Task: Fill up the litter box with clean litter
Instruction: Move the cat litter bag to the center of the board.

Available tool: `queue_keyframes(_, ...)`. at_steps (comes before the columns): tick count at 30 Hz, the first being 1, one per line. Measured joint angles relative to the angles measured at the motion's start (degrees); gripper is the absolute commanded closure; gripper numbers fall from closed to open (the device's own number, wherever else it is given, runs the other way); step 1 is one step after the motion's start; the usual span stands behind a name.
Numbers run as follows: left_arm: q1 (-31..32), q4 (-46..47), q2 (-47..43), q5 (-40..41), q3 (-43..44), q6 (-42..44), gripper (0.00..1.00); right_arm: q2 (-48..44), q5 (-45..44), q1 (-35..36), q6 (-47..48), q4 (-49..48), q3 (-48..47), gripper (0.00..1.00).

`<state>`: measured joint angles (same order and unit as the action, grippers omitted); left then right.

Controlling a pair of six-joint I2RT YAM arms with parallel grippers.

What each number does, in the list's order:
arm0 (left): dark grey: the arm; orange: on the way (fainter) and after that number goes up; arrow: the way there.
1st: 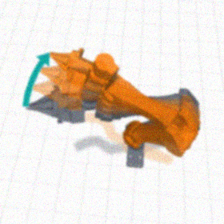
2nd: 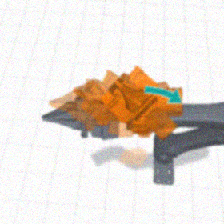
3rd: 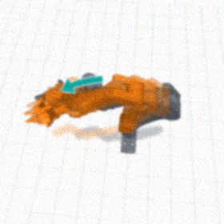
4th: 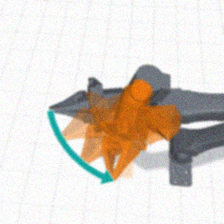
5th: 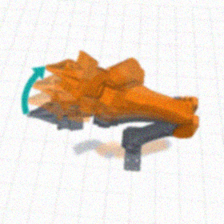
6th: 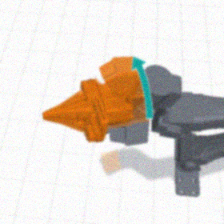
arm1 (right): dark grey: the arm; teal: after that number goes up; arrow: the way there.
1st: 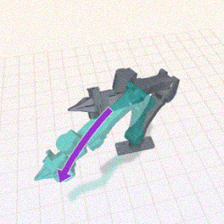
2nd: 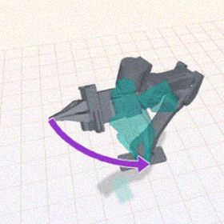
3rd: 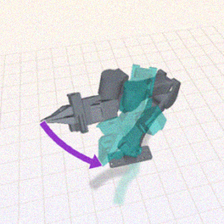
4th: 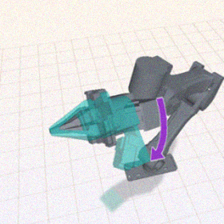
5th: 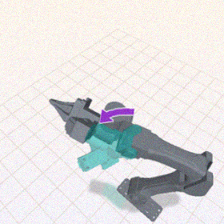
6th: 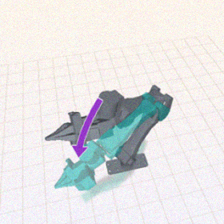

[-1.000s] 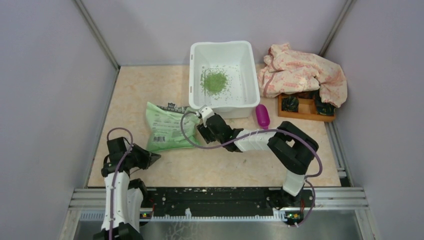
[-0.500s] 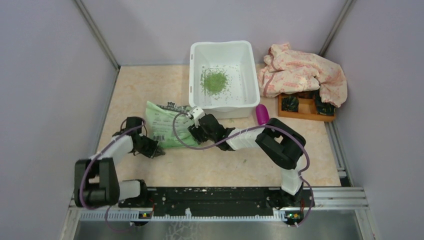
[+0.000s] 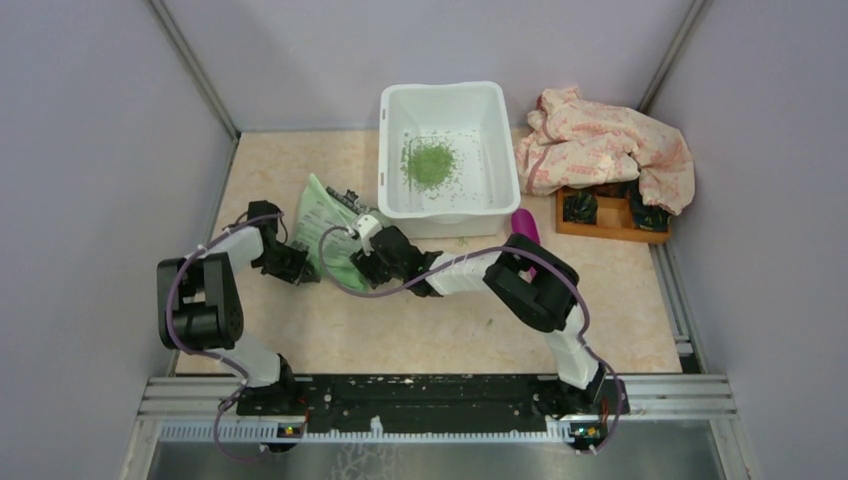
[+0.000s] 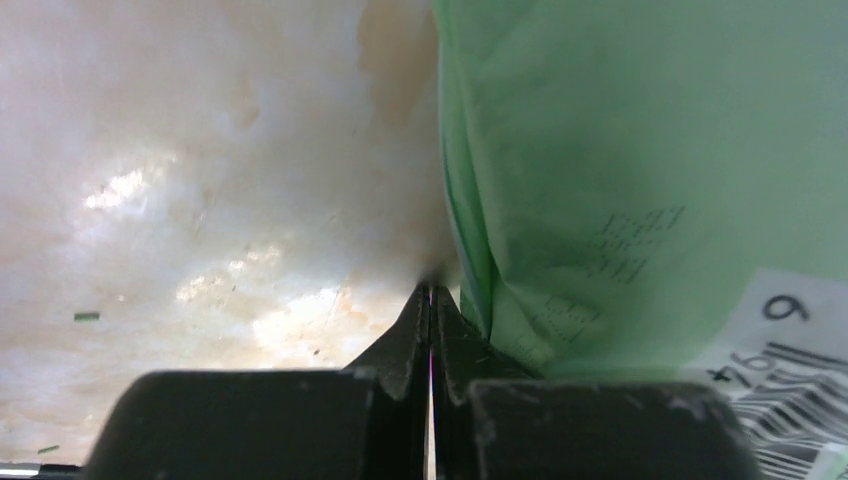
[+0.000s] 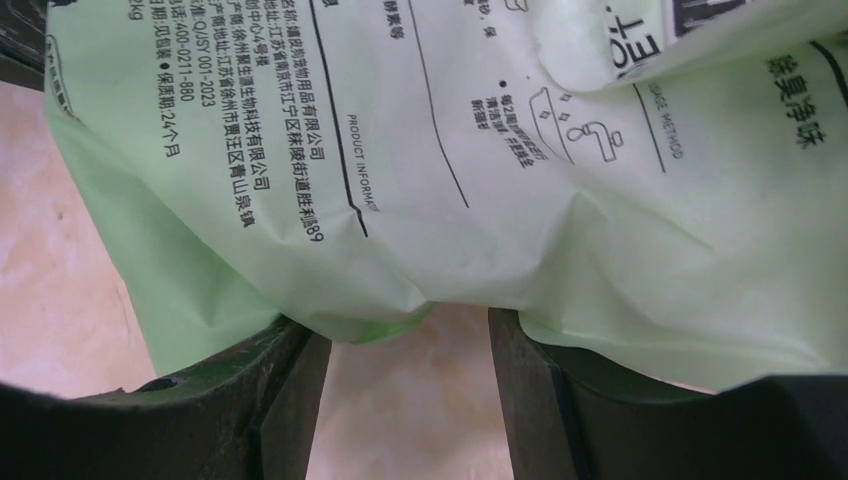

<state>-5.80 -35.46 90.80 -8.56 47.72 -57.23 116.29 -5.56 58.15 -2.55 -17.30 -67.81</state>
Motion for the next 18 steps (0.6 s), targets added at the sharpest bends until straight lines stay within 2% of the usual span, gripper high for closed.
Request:
queue_keyframes(6,-1.75,-2.84,7.82,1.38,9.38,0.92,1.0,6.71,1.57,0.0,0.0,2.05,-9.33,0.39)
queue_keyframes(12,-3.5,-5.33,15.06,3.82,19.61,3.28,1.0,10.88,7.74,0.13,1.05,3.61,-15.23,0.36)
queue_keyframes(18,-5.49,-3.91,23.5,5.35,32.3,6.01,1.0,11.43,14.78,-0.07,1.51,4.94,-19.65,0.36)
